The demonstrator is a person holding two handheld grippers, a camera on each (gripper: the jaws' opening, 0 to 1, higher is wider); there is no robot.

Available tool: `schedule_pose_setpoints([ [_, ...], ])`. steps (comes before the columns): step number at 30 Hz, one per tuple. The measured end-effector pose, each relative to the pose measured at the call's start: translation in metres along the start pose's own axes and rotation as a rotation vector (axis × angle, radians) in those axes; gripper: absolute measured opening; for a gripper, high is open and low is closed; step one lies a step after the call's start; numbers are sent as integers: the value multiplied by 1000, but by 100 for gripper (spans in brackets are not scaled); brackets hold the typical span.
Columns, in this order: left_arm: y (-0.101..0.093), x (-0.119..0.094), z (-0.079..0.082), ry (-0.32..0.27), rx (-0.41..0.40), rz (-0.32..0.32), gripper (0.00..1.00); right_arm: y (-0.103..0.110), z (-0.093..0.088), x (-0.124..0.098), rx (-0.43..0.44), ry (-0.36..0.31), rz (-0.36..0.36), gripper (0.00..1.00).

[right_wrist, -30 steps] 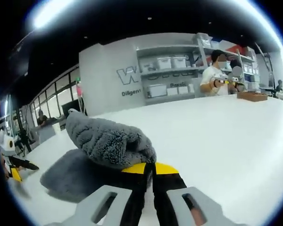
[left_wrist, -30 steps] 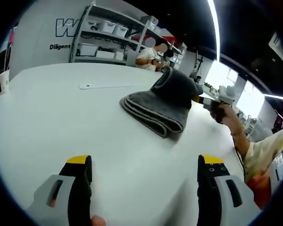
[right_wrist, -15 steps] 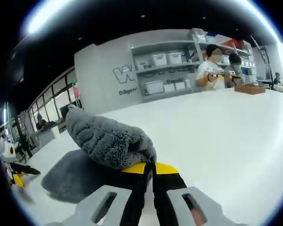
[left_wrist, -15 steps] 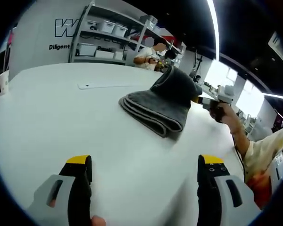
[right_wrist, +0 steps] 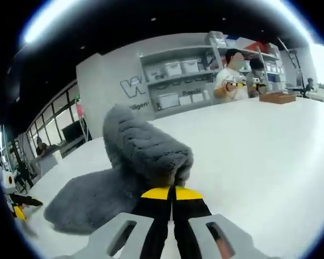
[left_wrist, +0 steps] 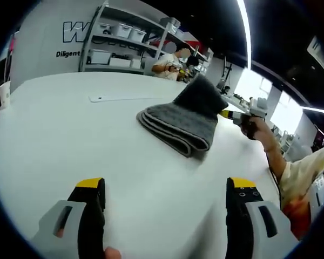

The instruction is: Open the folded towel by lifting each exposed corner and separating the folded layers until the towel lies flat within the target outline without major curled edges

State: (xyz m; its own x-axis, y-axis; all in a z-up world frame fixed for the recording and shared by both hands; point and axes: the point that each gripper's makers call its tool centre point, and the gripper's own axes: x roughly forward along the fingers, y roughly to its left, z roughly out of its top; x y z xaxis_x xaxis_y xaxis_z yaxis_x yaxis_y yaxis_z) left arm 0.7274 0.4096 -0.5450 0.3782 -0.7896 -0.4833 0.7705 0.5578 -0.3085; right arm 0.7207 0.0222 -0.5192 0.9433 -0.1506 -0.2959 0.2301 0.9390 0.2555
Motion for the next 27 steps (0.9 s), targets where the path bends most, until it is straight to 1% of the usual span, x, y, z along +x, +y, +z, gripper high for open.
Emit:
schedule_pose_setpoints([
  [5,0,0,0,1,0,0,91,5,-2,0,-7,6,16,0],
  [16,1,-1,0,1,3,2,91,8,0,0,4,2,33,0],
  [17,1,-1,0,1,3,2,91,9,1,-1,10,-4,39,0],
  [18,1,-1,0,1,4,2,91,12,6,0,37,-28,55,0],
  [19,1,-1,0,1,4,3,91,13,6,0,39,-29,65,0],
  [22,2,-1,1,1,3,2,91,15,7,0,33,-29,69,0],
  [26,3,0,2,2,3,2,91,22,7,0,21,-30,90,0],
  [27,4,0,2,3,3,1,91,23,7,0,18,-29,93,2],
])
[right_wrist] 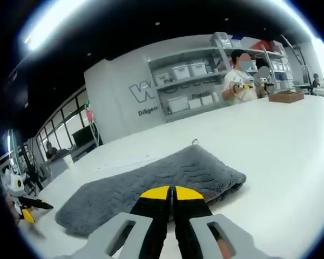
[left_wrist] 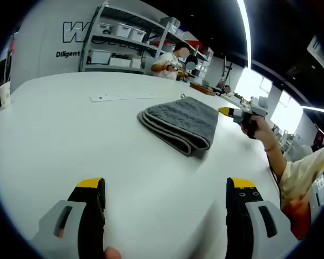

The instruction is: Open the folded towel by lifting each exposed corner and separating the folded layers until the towel lies flat within the target outline without major curled edges

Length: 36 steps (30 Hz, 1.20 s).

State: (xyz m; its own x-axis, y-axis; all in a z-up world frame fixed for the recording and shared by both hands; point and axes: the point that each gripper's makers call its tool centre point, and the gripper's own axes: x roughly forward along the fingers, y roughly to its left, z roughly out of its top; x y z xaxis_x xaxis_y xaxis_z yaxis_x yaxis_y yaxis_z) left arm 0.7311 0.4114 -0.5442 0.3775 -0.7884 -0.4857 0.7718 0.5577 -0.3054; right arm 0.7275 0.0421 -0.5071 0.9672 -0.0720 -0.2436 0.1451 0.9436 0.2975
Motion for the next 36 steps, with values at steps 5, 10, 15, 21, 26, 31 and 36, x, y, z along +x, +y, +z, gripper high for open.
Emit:
schedule_pose_setpoints([
  [5,-2,0,0,-3,1,-1,91,8,-5,2,-68,39,9,33],
  [10,-3,-1,-1,-4,2,0,91,28,-7,5,-154,64,74,56],
  [15,-3,-2,-1,-7,3,-1,91,47,-17,5,-243,103,127,73],
  [21,-2,-2,0,-10,3,1,92,55,-22,6,-331,131,134,94],
  [26,-4,-1,0,-11,4,-3,92,56,-27,7,-362,153,138,99],
  [31,-5,-1,2,-25,11,-2,92,56,-31,7,-409,174,131,99],
  [36,-9,0,5,-36,23,-20,92,59,-35,6,-415,217,163,99],
])
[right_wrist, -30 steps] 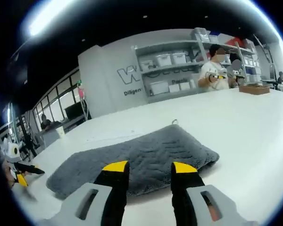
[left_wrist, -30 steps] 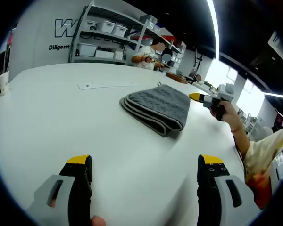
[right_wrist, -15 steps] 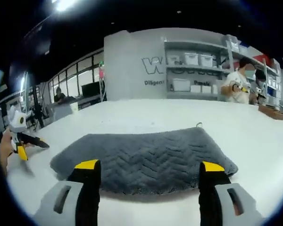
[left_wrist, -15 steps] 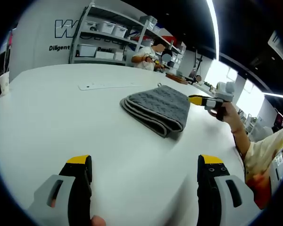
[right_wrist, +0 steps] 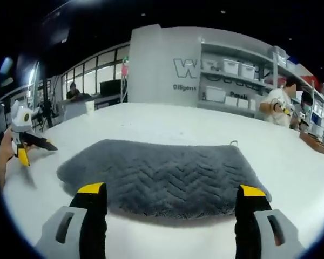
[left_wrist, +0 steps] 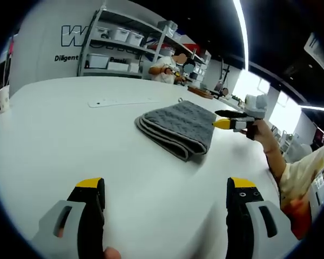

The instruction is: Open the folded towel by lifting each exposed corner and separating the folded layers until the towel lies flat within the target outline without major curled edges

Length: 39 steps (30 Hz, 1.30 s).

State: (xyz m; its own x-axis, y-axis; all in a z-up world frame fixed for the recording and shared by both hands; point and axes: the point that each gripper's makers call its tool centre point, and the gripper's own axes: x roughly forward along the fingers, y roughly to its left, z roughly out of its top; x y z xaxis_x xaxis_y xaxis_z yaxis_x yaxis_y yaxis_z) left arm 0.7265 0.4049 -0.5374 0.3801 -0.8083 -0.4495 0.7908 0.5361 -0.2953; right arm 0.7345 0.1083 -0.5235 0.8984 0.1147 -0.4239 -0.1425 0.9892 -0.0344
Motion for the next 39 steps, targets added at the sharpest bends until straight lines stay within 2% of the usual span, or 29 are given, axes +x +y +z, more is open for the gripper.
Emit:
schedule_pose_setpoints([
  [3,-1,1,-1,3,11,0,92,9,-6,-3,-23,53,42,99],
  [7,0,1,1,1,19,3,92,29,-12,-9,-56,97,148,99],
  [10,-1,1,1,-4,23,3,92,38,-18,-16,-103,149,197,99],
  [16,-4,3,3,-4,33,-6,92,47,-16,-31,-150,166,239,99],
  [21,-8,3,3,-2,43,-9,92,53,-6,-47,-183,126,246,99],
  [24,-8,1,8,-13,45,-6,92,64,-7,-57,-220,114,274,99],
  [28,-6,1,8,-11,58,-1,92,74,-11,-64,-257,98,264,99],
  [29,-5,1,9,-13,57,5,92,80,-13,-67,-265,103,278,99],
  [32,-5,0,11,-18,62,14,92,98,-7,-75,-281,47,325,99],
  [33,-6,1,12,-22,61,13,92,101,-7,-79,-279,52,330,98],
  [36,-13,5,13,-26,61,-3,92,111,1,-88,-290,1,346,98],
  [39,-40,16,16,-51,-12,-96,92,118,5,-93,-290,-31,361,99],
])
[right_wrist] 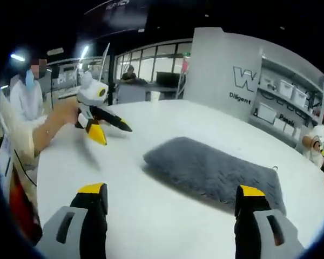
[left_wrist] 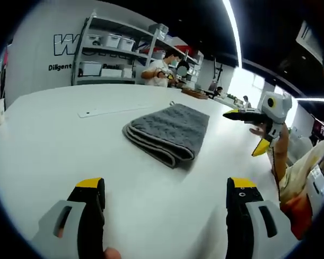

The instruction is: Open the folded towel by lifting each exposed corner and separating the folded layers until the towel lies flat within the target outline without major curled edges

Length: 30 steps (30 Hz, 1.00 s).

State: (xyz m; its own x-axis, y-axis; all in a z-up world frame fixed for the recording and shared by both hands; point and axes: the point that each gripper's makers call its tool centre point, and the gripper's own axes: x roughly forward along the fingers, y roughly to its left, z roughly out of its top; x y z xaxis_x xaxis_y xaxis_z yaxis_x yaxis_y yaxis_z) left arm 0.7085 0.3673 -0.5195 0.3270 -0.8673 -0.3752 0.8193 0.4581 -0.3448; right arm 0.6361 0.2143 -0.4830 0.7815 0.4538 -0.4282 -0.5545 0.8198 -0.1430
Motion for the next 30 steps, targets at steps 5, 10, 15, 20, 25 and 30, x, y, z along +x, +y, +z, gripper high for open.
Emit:
schedule_pose_setpoints([
  [5,-15,15,-4,39,53,-23,91,8,3,1,-2,-15,41,99],
  [10,-15,27,-1,23,27,-5,90,11,4,1,-8,-17,57,99],
  [15,-14,42,-2,21,91,42,89,12,2,3,-13,-8,70,99],
  [20,-17,57,1,-3,69,44,80,15,0,3,-21,-8,98,96],
  [25,-18,65,4,-24,44,53,73,19,-1,1,-25,-14,112,96],
  [30,-18,70,4,-17,65,98,71,21,0,-1,-20,-25,116,96],
])
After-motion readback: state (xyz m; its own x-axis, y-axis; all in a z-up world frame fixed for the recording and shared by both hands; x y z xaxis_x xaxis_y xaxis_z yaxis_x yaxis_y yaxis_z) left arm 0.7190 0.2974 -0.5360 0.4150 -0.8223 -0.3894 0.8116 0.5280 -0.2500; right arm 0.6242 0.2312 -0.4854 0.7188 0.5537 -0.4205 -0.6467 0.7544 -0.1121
